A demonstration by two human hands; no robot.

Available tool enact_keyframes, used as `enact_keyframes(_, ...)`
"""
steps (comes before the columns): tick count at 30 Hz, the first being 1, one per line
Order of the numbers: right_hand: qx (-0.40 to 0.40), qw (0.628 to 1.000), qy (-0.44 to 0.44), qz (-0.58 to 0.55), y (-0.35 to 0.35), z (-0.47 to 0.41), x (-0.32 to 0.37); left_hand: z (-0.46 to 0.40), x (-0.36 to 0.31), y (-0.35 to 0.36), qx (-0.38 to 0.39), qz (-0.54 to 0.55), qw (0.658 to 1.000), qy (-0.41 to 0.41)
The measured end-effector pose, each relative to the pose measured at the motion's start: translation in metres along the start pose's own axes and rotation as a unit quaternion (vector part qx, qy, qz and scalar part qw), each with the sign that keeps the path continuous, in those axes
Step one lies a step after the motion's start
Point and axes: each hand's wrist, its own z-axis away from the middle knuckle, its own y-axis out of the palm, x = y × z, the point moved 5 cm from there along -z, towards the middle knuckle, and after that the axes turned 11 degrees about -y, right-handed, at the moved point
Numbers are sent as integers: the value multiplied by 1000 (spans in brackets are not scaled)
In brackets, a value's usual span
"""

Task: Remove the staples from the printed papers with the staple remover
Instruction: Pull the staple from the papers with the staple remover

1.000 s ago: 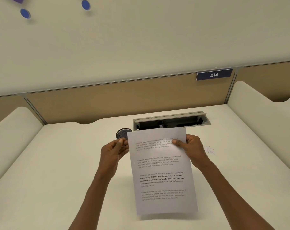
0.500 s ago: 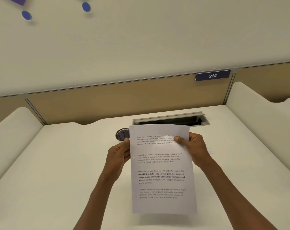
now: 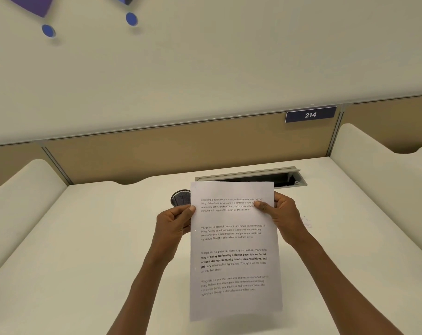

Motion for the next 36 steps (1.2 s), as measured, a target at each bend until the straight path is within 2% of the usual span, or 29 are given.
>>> enact_keyframes(6, 0, 999, 12, 38, 3, -1, -7, 1, 0, 10, 14, -12, 1000, -3)
enact_keyframes(8, -18, 994, 9, 107, 5, 0, -6, 1, -2, 15, 20, -19, 1000, 1)
enact_keyframes(12, -56, 959, -29, 276, 10, 1, 3, 0, -7, 25, 26, -16, 999, 12)
enact_keyframes(18, 36, 946, -114, 303, 65, 34, 42, 0, -16, 38, 14, 5, 999, 35)
enact_keyframes(21, 74, 919, -164, 351, 90, 51, 53, 1, -17, 42, 8, 20, 999, 42)
enact_keyframes(23, 68, 888, -205, 405, 101, 58, 58, 3, -17, 45, 6, 28, 998, 47)
enact_keyframes(26, 26, 846, -239, 476, 109, 60, 60, 5, -18, 51, -1, 30, 998, 54)
enact_keyframes(30, -53, 816, -281, 503, 108, 61, 60, 6, -19, 59, -20, 20, 997, 76)
enact_keyframes(33, -58, 825, -285, 485, 104, 55, 59, 8, -20, 61, -20, 11, 995, 97)
enact_keyframes(36, -68, 869, -266, 411, 94, 49, 65, 6, -16, 52, -75, -31, 991, 110)
